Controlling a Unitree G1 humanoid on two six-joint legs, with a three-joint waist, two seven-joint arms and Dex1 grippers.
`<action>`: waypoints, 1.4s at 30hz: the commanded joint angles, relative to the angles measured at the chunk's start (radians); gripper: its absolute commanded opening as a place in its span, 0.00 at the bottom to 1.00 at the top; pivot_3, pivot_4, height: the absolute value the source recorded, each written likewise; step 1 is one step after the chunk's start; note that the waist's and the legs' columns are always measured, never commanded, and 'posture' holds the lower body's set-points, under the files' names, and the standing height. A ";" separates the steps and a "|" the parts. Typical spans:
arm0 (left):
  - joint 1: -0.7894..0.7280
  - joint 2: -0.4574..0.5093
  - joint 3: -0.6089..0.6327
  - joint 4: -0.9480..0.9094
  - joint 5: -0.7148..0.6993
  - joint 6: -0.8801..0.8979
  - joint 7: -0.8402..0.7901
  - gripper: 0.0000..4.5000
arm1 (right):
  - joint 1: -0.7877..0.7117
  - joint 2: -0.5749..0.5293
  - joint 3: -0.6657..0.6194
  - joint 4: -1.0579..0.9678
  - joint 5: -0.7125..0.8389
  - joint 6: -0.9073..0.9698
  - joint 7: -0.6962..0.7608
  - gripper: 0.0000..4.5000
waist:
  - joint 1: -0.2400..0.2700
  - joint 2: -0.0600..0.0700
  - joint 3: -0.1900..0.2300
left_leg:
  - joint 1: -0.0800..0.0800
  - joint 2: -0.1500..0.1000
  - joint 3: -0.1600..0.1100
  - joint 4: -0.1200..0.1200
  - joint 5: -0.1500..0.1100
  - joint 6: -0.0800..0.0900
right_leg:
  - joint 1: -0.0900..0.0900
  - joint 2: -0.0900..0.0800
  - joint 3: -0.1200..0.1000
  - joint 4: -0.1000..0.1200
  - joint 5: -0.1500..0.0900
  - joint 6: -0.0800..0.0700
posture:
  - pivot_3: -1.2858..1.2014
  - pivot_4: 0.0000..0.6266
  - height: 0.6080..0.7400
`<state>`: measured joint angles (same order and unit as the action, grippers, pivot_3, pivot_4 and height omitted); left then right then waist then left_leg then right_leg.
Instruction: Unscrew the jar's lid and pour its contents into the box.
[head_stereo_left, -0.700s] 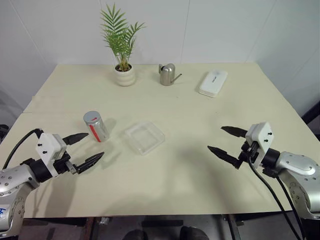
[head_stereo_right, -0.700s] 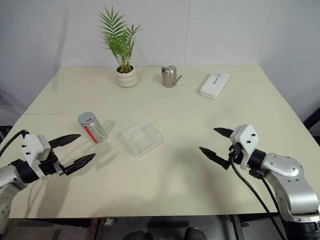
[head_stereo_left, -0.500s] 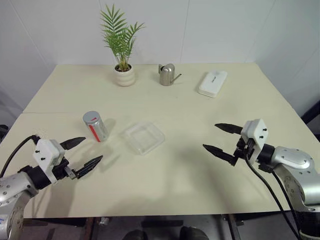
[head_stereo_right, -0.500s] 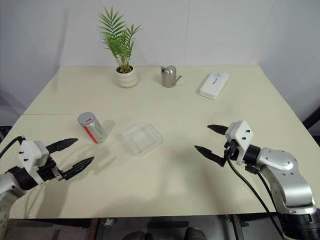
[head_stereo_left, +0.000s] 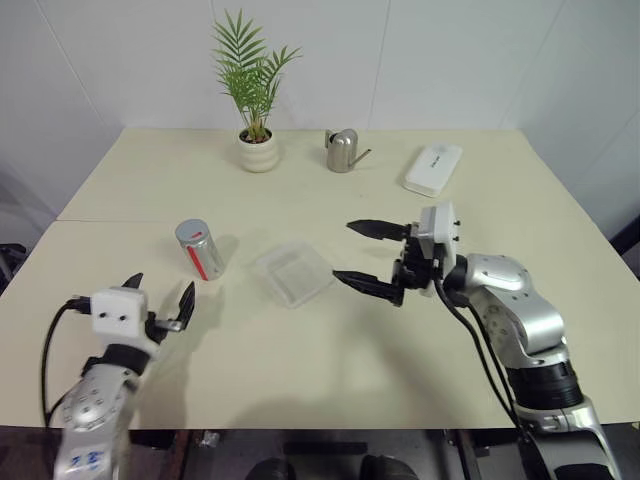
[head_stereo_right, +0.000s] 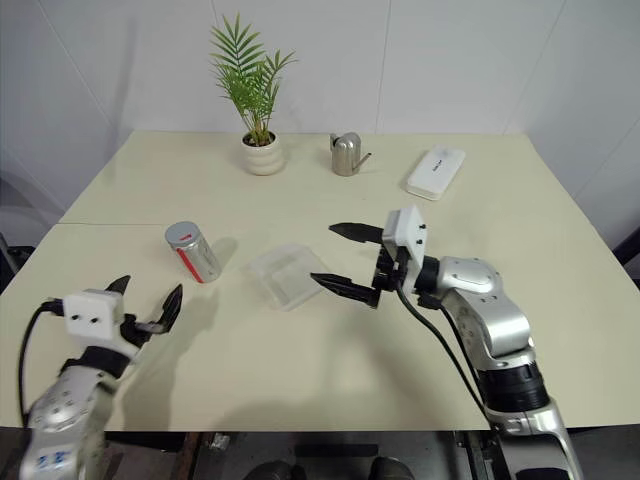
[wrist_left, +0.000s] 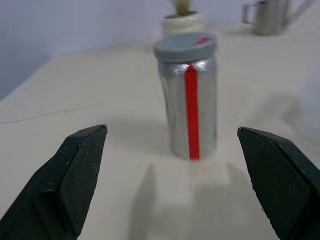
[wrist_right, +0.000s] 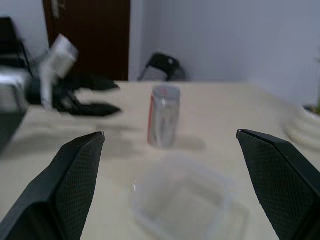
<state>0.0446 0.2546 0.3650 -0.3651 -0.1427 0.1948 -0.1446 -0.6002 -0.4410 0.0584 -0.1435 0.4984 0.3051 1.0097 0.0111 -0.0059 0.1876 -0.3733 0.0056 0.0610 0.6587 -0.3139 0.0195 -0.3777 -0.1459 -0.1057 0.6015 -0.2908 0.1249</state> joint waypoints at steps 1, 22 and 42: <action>-0.038 -0.009 -0.022 0.037 0.053 -0.059 0.054 0.99 | -0.029 0.020 0.004 -0.012 -0.001 0.000 -0.020 0.99 | -0.001 -0.001 -0.001 | 0.000 0.000 0.000 0.000 -0.001 0.000 | 0.000 0.000 0.000 0.000 0.000 0.000 | 0.52 0.24 1.00; -0.251 -0.022 -0.094 0.282 0.135 -0.141 0.164 0.99 | -0.004 0.075 0.013 -0.044 -0.018 -0.005 -0.091 0.99 | -0.012 -0.001 -0.001 | -0.001 0.001 0.001 0.001 -0.002 0.000 | -0.001 0.000 -0.002 -0.001 0.000 0.000 | 0.52 0.24 1.00; -0.410 0.045 -0.100 0.534 0.118 -0.238 0.146 0.72 | 0.023 0.081 0.005 -0.071 -0.015 -0.010 -0.165 1.00 | -0.012 -0.002 0.000 | -0.002 0.001 0.002 0.001 -0.002 0.000 | -0.002 0.000 -0.004 -0.001 0.000 0.000 | 0.52 0.24 1.00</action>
<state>-0.3625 0.2867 0.2555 0.1928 -0.0277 -0.0346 -0.0077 -0.5752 -0.3667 0.0801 -0.1691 0.4719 0.3085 0.8527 -0.0009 -0.0074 0.1872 -0.3753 0.0069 0.0634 0.6594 -0.3157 0.0197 -0.3801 -0.1458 -0.1101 0.6004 -0.2908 0.1251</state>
